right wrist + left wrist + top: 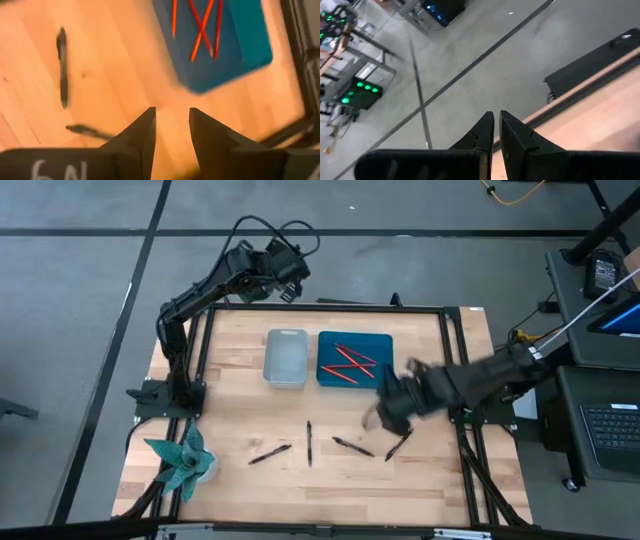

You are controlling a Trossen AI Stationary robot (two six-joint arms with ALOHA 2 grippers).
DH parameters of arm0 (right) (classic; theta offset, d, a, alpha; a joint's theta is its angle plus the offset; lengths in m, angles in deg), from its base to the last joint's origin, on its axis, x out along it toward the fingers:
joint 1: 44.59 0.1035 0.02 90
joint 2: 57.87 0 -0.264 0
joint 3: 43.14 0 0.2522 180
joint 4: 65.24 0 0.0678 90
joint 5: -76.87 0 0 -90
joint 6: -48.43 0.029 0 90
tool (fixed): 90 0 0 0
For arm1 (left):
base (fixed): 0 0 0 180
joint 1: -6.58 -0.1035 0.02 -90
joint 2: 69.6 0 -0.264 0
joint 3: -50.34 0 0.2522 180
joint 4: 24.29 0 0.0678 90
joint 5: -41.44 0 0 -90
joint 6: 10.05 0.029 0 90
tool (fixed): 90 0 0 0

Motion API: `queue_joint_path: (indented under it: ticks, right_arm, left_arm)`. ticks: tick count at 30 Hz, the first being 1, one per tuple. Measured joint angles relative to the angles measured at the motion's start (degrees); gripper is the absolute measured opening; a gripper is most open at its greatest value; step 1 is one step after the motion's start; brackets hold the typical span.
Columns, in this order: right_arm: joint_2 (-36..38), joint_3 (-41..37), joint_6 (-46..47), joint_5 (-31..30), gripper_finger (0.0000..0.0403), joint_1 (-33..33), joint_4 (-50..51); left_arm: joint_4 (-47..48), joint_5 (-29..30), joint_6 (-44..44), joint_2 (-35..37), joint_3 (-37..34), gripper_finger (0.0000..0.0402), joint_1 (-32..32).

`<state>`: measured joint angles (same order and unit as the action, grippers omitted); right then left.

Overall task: Sort pens & pencils
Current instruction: Put the black pen into the gray bin

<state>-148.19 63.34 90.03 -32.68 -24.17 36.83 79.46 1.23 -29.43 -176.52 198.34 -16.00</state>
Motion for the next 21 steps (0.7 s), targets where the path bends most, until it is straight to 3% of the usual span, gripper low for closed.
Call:
queue_joint_path:
  ticks: [5, 10, 21]
  right_arm:
    - [2.7, -13.8, 16.1, -0.1, 0.0119, 12.6, -8.8]
    - [2.8, -22.0, 25.4, -0.3, 0.0119, 19.9, -16.0]
    - [2.8, -25.0, 35.1, -1.3, 0.0119, 28.0, -18.5]
  left_arm:
    - [0.0, -2.2, -3.1, 0.0, 0.0, 0.0023, 6.7]
    - [-0.1, -4.1, -7.3, -1.5, -0.1, 0.0023, 16.7]
    - [-0.8, -2.5, -12.1, -10.9, 0.0, 0.0023, 38.7]
